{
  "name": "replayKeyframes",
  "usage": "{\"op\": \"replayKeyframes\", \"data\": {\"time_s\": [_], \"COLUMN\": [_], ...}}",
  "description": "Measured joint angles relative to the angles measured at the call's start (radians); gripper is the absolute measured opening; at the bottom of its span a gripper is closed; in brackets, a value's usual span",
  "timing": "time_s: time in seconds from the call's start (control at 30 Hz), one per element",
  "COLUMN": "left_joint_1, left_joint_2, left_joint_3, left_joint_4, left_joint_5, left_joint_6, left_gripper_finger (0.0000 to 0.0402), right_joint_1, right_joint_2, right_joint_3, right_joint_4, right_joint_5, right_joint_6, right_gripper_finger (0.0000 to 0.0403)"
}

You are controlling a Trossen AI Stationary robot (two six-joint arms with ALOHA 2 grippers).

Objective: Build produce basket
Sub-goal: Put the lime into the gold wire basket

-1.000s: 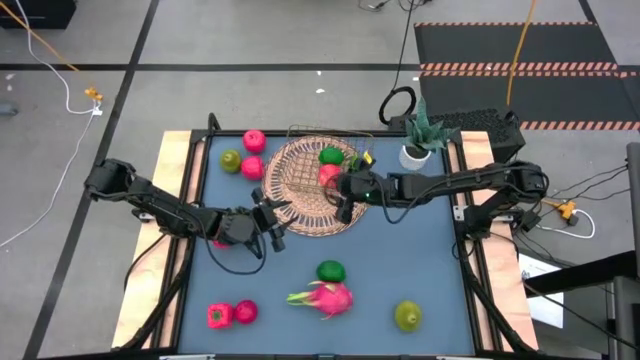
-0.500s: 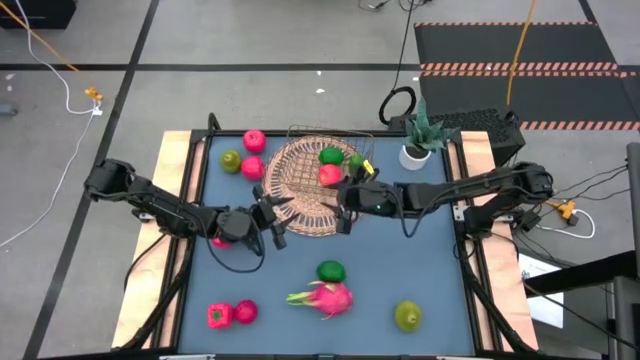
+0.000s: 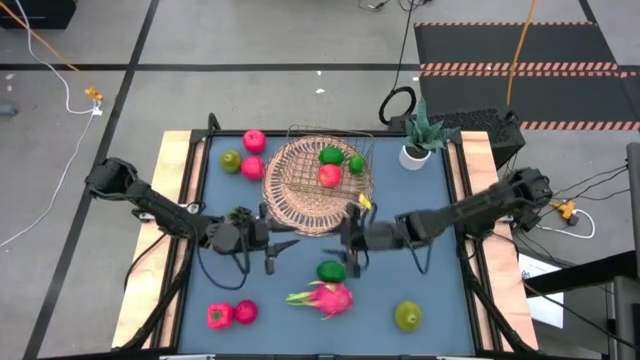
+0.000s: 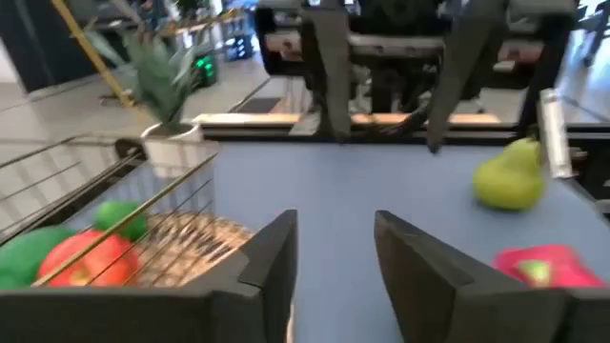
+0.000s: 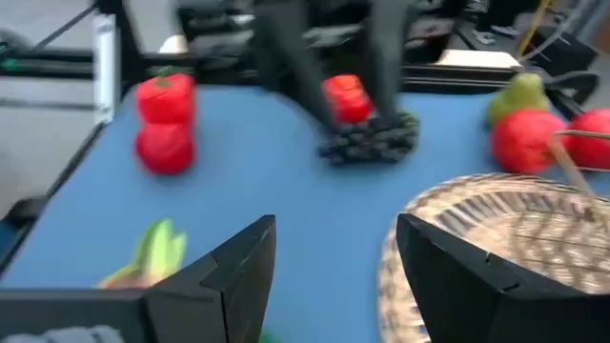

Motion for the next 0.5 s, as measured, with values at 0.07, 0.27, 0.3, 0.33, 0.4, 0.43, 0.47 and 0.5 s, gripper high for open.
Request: {"op": "replayKeyframes", "data": {"time_s": [0.07,0.27,0.3,0.33,0.4,0.43,0.47,0.5], "left_joint_1": [-0.02,-0.052,-0.053,-0.052,-0.047,-0.044,-0.039,-0.037], "left_joint_2": [0.0,0.023,0.032,0.045,0.081,0.098,0.117,0.135], "left_joint_3": [0.0,0.0,0.0,0.002,0.024,0.036,0.051,0.071], "left_joint_4": [0.02,0.042,0.05,0.058,0.06,0.055,0.047,0.04], "left_joint_5": [-0.002,-0.004,-0.003,-0.004,-0.005,-0.005,-0.005,-0.004], "left_joint_6": [0.009,0.01,0.01,0.01,0.024,0.037,0.053,0.069], "left_gripper_finger": [0.0126,0.0129,0.0131,0.0134,0.0139,0.0142,0.0146,0.0149], "right_joint_1": [0.042,0.153,0.173,0.192,0.228,0.243,0.255,0.268], "right_joint_2": [0.0,-0.003,-0.003,-0.003,-0.003,-0.003,-0.003,-0.003], "right_joint_3": [0.0,0.0,0.0,0.0,0.0,0.0,0.0,0.001], "right_joint_4": [0.0,-0.091,-0.125,-0.16,-0.233,-0.27,-0.305,-0.343], "right_joint_5": [0.012,0.1,0.134,0.171,0.228,0.242,0.249,0.253], "right_joint_6": [0.036,0.155,0.179,0.207,0.281,0.322,0.367,0.411], "right_gripper_finger": [0.0212,0.0212,0.0212,0.0212,0.0212,0.0212,0.0212,0.0212]}}
